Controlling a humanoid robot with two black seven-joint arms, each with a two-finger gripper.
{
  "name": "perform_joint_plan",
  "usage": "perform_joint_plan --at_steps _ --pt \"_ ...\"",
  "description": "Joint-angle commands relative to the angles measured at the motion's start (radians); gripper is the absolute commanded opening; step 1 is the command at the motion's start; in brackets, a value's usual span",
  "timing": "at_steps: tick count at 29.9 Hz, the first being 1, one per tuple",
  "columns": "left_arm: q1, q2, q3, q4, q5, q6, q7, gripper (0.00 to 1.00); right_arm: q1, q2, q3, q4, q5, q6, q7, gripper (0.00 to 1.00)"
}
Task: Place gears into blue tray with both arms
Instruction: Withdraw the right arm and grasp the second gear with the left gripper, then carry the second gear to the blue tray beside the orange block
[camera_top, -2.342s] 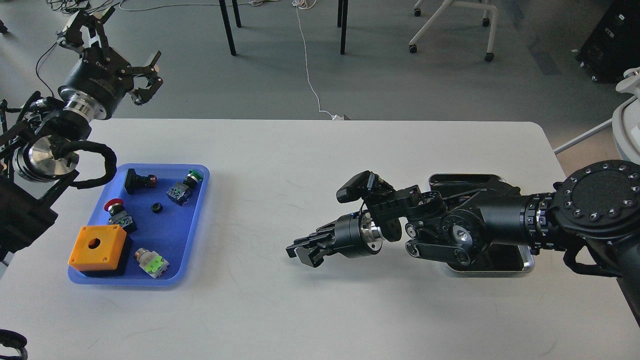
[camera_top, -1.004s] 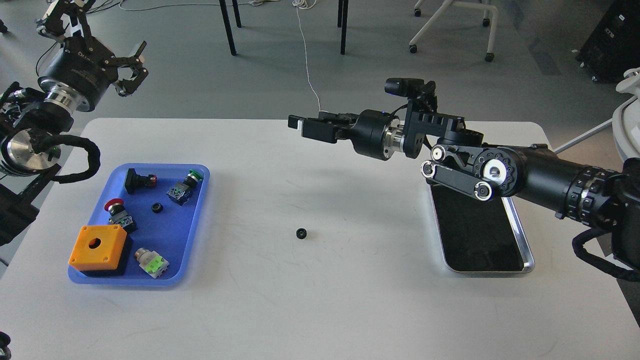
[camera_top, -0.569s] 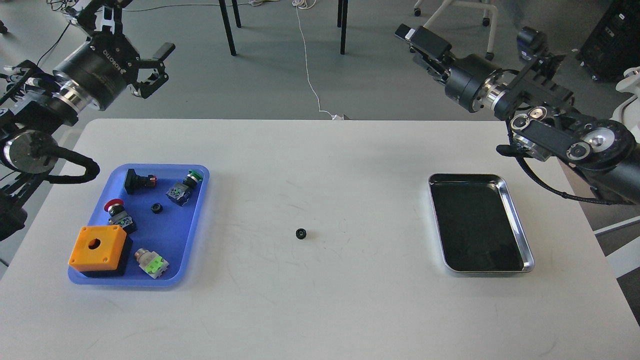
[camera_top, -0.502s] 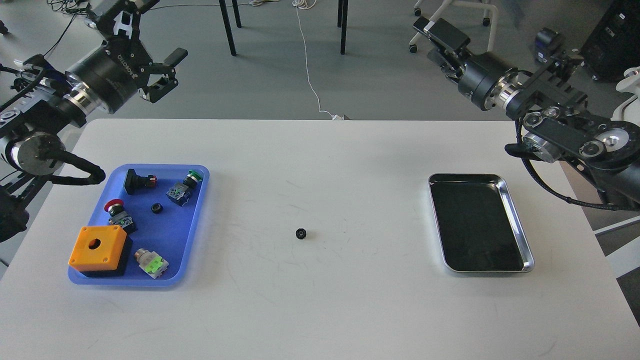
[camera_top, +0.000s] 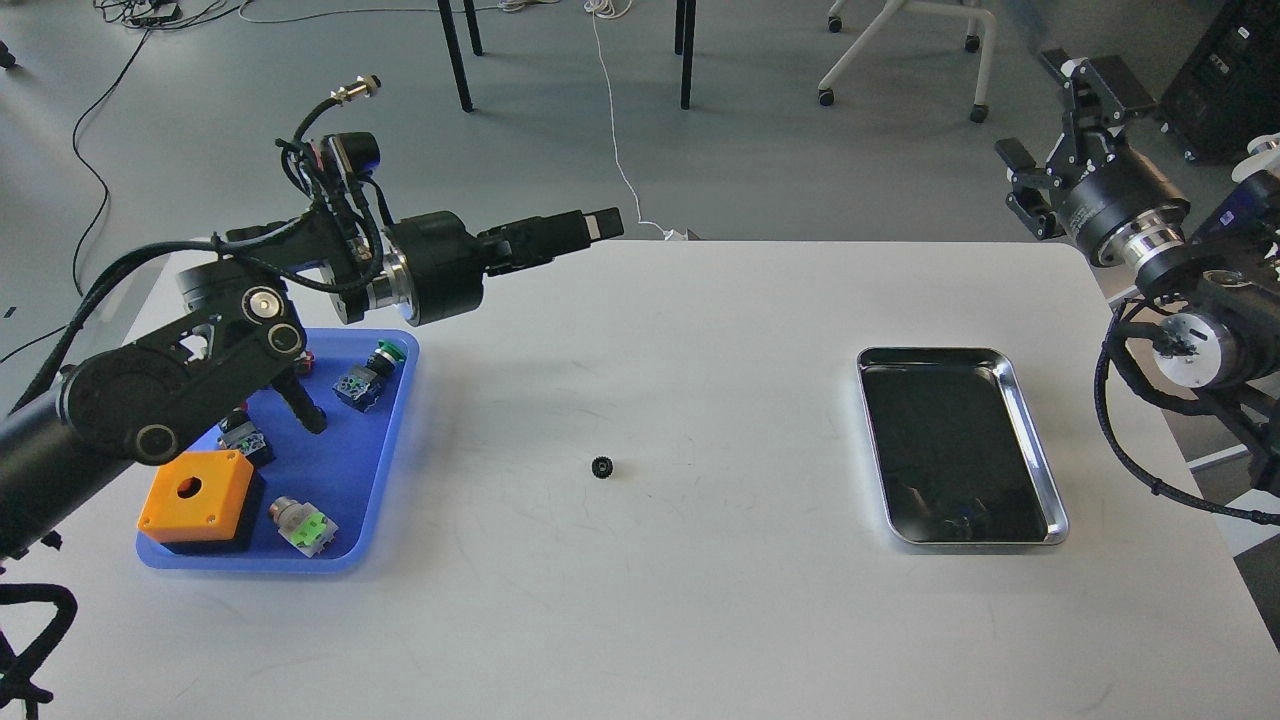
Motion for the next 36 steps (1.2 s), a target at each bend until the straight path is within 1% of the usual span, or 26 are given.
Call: perform_joint_plan --at_steps 1,4,6,8,12,15,17,19,22,25,30,31,36 --pt "-0.004 -0.037 0.135 -0.027 0.288 0.066 0.0 0.97 -0.057 -0.002 0.076 -0.014 0.149 0.092 0.0 0.98" --pt "0.002 -0.041 0.254 -0.027 0.429 0.18 0.002 0.97 -0.103 0.011 0.11 -0.016 0.174 0.141 0.0 0.98" --pt "0.002 -0.041 0.339 -0.024 0.484 0.23 0.002 0.97 -0.119 0.016 0.121 -0.01 0.177 0.156 0.0 0.98" --pt "0.009 -0.04 0.379 -0.02 0.531 0.26 0.005 0.95 -0.136 0.025 0.129 0.001 0.178 0.159 0.0 0.98" --pt "0.051 -0.026 0.385 0.008 0.571 0.277 0.005 0.9 -0.156 0.027 0.147 0.003 0.178 0.165 0.0 0.98" --pt "0.07 -0.029 0.388 0.028 0.571 0.28 0.008 0.84 -0.169 0.025 0.15 0.004 0.178 0.169 0.0 0.98" --pt "0.078 -0.041 0.388 0.084 0.571 0.286 0.006 0.81 -0.179 0.019 0.152 0.007 0.178 0.173 0.0 0.98" --pt "0.09 -0.044 0.388 0.129 0.571 0.319 0.0 0.76 -0.188 0.014 0.152 0.017 0.178 0.179 0.0 0.98" --pt "0.11 -0.044 0.387 0.134 0.571 0.369 0.0 0.74 -0.206 0.013 0.156 0.018 0.178 0.179 0.0 0.98" --pt "0.116 -0.044 0.387 0.134 0.571 0.37 0.0 0.71 -0.212 0.013 0.156 0.018 0.178 0.179 0.0 0.98" --pt "0.116 -0.044 0.387 0.134 0.571 0.37 0.0 0.71 -0.212 0.013 0.156 0.018 0.178 0.179 0.0 0.98" --pt "0.116 -0.043 0.388 0.134 0.571 0.37 0.0 0.56 -0.212 0.014 0.169 0.018 0.177 0.179 0.0 0.98" --pt "0.117 -0.044 0.399 0.135 0.571 0.372 0.0 0.55 -0.212 0.014 0.17 0.018 0.178 0.179 0.0 0.98"
